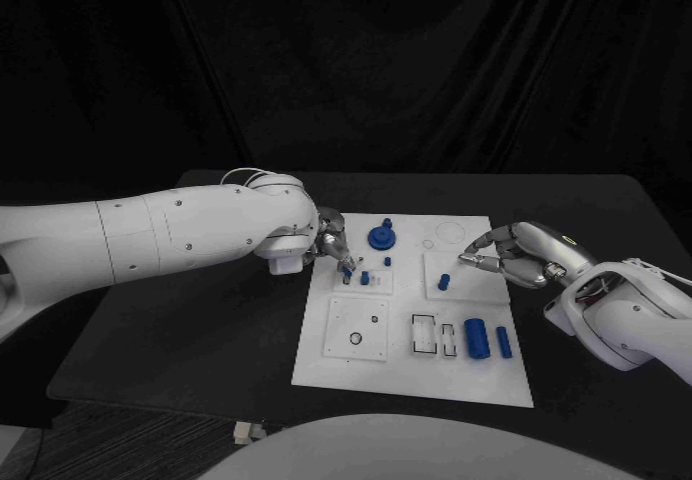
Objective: Assemble the parts on the task board
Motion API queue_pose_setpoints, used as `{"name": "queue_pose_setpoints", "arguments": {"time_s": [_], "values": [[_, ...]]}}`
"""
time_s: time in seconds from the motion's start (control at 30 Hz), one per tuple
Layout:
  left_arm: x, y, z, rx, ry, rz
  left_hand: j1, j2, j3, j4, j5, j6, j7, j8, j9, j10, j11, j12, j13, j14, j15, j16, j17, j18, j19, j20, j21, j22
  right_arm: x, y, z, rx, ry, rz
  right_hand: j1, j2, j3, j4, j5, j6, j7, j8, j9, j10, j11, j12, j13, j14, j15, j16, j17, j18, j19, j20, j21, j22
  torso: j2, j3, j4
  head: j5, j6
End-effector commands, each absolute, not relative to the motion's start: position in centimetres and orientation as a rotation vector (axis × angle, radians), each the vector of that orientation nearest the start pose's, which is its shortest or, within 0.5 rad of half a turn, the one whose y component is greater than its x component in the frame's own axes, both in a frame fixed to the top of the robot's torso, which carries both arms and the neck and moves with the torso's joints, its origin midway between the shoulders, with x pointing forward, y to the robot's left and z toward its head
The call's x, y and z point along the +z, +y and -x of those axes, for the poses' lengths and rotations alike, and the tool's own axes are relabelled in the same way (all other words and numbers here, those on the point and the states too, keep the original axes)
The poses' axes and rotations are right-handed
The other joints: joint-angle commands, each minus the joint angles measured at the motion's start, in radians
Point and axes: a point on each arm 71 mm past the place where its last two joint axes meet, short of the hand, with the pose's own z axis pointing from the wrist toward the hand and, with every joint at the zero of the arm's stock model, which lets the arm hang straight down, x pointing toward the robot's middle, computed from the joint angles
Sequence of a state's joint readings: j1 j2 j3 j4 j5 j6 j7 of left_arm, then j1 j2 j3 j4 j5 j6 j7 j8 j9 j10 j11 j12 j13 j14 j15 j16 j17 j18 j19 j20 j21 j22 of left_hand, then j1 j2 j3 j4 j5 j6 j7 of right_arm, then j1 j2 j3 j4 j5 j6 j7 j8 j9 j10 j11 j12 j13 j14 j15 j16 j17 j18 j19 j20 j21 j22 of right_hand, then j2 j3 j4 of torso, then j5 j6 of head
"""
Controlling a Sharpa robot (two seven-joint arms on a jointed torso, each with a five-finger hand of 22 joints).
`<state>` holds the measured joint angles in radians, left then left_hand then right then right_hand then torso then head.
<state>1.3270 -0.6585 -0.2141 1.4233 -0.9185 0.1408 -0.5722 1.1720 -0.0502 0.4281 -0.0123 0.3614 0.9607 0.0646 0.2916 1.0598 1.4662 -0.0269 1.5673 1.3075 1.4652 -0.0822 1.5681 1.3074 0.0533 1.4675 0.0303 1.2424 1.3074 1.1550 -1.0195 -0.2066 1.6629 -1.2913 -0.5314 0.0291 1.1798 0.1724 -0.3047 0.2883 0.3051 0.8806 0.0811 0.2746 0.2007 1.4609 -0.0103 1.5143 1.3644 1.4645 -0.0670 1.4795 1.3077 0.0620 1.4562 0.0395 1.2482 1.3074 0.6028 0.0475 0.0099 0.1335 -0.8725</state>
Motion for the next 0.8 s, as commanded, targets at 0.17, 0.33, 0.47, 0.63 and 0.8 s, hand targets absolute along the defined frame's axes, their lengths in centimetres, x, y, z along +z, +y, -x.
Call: {"name": "queue_pose_setpoints", "arguments": {"time_s": [0.17, 0.33, 0.47, 0.63, 0.8], "values": [[-23.62, 16.09, -48.48, -0.383, 2.459, 0.145, 0.000, 0.009, 0.114, -0.108, -0.001, 0.002, -0.006, 0.007, 0.003, 0.105, 0.005, 0.004, 0.263, 0.106, 0.004, 0.003, 0.263, 0.008, 0.009, 0.001, -0.007, 0.181, -23.65, -24.62, -42.00, 0.754, 1.674, -0.012, 0.002, 0.005, -0.006, 0.002, 0.003, 0.003, 0.005, 0.000, -0.001, 0.067, 0.001, -0.003, 0.119, 0.072, -0.004, -0.002, 0.133, 0.006, -0.003, 0.000, -0.006, 0.174, 0.001, -0.0001, 0.0006, -0.001, 0.000], [-23.88, 16.20, -48.40, -0.379, 2.468, 0.145, 0.000, 0.009, 0.114, -0.108, -0.001, 0.002, -0.006, 0.007, 0.003, 0.105, 0.005, 0.004, 0.263, 0.106, 0.004, 0.003, 0.263, 0.008, 0.009, 0.001, -0.007, 0.181, -23.65, -24.62, -42.00, 0.754, 1.674, -0.012, 0.002, 0.005, -0.006, 0.002, 0.003, 0.003, 0.005, 0.000, -0.001, 0.067, 0.001, -0.003, 0.119, 0.072, -0.004, -0.002, 0.133, 0.006, -0.003, 0.000, -0.006, 0.174, 0.000, 0.0000, 0.0000, 0.000, 0.000], [-24.10, 16.27, -48.33, -0.378, 2.472, 0.146, 0.000, 0.009, 0.114, -0.108, -0.001, 0.002, -0.006, 0.007, 0.003, 0.105, 0.005, 0.004, 0.263, 0.106, 0.004, 0.003, 0.263, 0.008, 0.009, 0.001, -0.007, 0.181, -23.66, -24.60, -41.99, 0.754, 1.675, -0.011, 0.002, 0.005, -0.006, 0.002, 0.003, 0.003, 0.005, 0.000, -0.001, 0.067, 0.001, -0.003, 0.119, 0.072, -0.004, -0.002, 0.133, 0.006, -0.003, 0.000, -0.006, 0.174, 0.000, 0.0000, -0.0001, 0.001, 0.000], [-24.33, 16.36, -48.25, -0.375, 2.476, 0.147, 0.000, 0.009, 0.114, -0.108, -0.001, 0.002, -0.006, 0.007, 0.003, 0.105, 0.005, 0.004, 0.263, 0.106, 0.004, 0.003, 0.263, 0.008, 0.009, 0.001, -0.007, 0.181, -23.66, -24.61, -42.00, 0.754, 1.675, -0.011, 0.003, 0.005, -0.007, 0.002, 0.003, 0.004, 0.005, 0.000, -0.001, 0.065, 0.001, -0.005, 0.117, 0.070, -0.004, -0.005, 0.129, 0.006, -0.004, 0.000, -0.008, 0.173, 0.000, 0.0002, 0.0000, 0.001, 0.000], [-24.48, 16.45, -48.23, -0.364, 2.472, 0.138, -0.001, 0.010, 0.116, -0.108, -0.002, 0.001, -0.006, 0.008, 0.005, 0.105, 0.005, 0.004, 0.263, 0.106, 0.004, 0.003, 0.263, 0.009, 0.008, 0.001, -0.008, 0.180, -23.66, -24.63, -41.99, 0.753, 1.675, -0.012, 0.003, 0.005, -0.007, 0.002, 0.003, 0.004, 0.005, 0.000, -0.001, 0.065, 0.001, -0.005, 0.117, 0.070, -0.004, -0.005, 0.129, 0.006, -0.004, 0.000, -0.008, 0.173, 0.000, -0.0001, 0.0007, -0.001, 0.000]]}}
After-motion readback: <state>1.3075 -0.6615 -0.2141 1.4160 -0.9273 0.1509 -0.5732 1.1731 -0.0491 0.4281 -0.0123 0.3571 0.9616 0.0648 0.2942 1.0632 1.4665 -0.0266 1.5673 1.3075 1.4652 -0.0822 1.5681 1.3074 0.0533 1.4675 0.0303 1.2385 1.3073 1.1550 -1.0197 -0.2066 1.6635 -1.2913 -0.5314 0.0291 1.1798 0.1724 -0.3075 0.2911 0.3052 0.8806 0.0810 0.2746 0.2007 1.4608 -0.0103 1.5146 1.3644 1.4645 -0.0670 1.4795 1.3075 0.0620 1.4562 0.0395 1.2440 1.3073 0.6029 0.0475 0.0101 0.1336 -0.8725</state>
